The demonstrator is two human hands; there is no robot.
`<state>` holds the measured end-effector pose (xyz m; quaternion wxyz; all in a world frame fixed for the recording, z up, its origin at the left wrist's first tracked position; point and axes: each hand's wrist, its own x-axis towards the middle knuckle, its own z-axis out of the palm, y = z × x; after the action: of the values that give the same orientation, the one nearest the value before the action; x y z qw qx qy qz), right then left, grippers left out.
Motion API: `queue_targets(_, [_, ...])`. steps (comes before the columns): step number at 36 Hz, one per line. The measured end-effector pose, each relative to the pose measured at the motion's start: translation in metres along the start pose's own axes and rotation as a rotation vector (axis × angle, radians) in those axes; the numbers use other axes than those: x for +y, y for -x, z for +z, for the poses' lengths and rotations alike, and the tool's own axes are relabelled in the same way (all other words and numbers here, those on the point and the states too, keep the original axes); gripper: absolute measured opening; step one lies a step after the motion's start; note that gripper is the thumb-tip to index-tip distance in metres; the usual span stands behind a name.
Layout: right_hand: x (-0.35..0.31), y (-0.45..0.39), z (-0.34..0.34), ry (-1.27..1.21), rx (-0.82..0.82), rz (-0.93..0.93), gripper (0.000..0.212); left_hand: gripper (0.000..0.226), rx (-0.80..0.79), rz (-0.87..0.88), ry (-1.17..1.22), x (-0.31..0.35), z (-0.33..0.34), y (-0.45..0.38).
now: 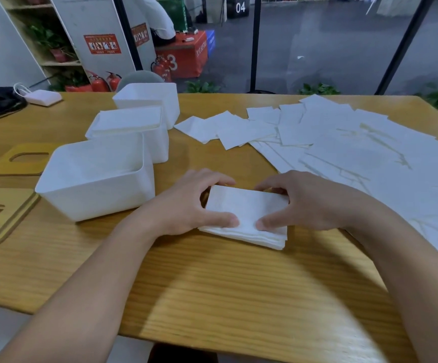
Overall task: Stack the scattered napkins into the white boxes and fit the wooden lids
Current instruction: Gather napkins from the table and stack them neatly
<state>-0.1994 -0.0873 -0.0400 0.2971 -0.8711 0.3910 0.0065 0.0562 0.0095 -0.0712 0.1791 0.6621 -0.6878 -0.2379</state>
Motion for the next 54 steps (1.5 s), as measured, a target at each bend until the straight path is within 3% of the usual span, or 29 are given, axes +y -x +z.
queue_targets(2, [-0.001,-0.001,0.0,0.0,-0.017,0.007,0.053,0.075,-0.009,0.0,-0.001,0.0,0.0,0.0])
queue_targets(5, [0.003,-0.004,0.002,-0.037,-0.051,0.01,0.038,0.073,-0.02,0.012,0.003,-0.001,-0.001,0.0])
queue_targets(9, [0.004,-0.003,0.003,-0.189,-0.05,-0.035,0.033,0.075,0.021,-0.019,0.182,0.001,-0.003,0.0])
queue_targets(14, [0.0,-0.009,0.003,-0.634,0.282,-0.088,0.021,0.051,0.272,-0.029,0.621,0.013,0.0,-0.001])
queue_targets(18, [-0.011,-0.016,0.02,-0.886,0.432,-0.149,0.027,0.036,0.467,-0.005,0.741,0.019,0.008,-0.007])
queue_targets(22, [-0.019,-0.021,0.035,-0.91,0.497,-0.158,0.029,0.036,0.528,-0.002,0.756,0.02,0.013,-0.009])
queue_targets(30, [-0.01,-0.027,0.041,-0.787,0.45,-0.085,0.033,0.06,0.469,-0.092,0.74,0.008,0.017,-0.009])
queue_targets(40, [-0.012,-0.029,0.043,-0.823,0.514,-0.125,0.056,0.086,0.505,-0.101,0.685,0.023,0.022,-0.008])
queue_targets(54, [-0.007,-0.028,0.045,-0.825,0.492,-0.114,0.057,0.1,0.486,-0.05,0.687,0.018,0.025,-0.007])
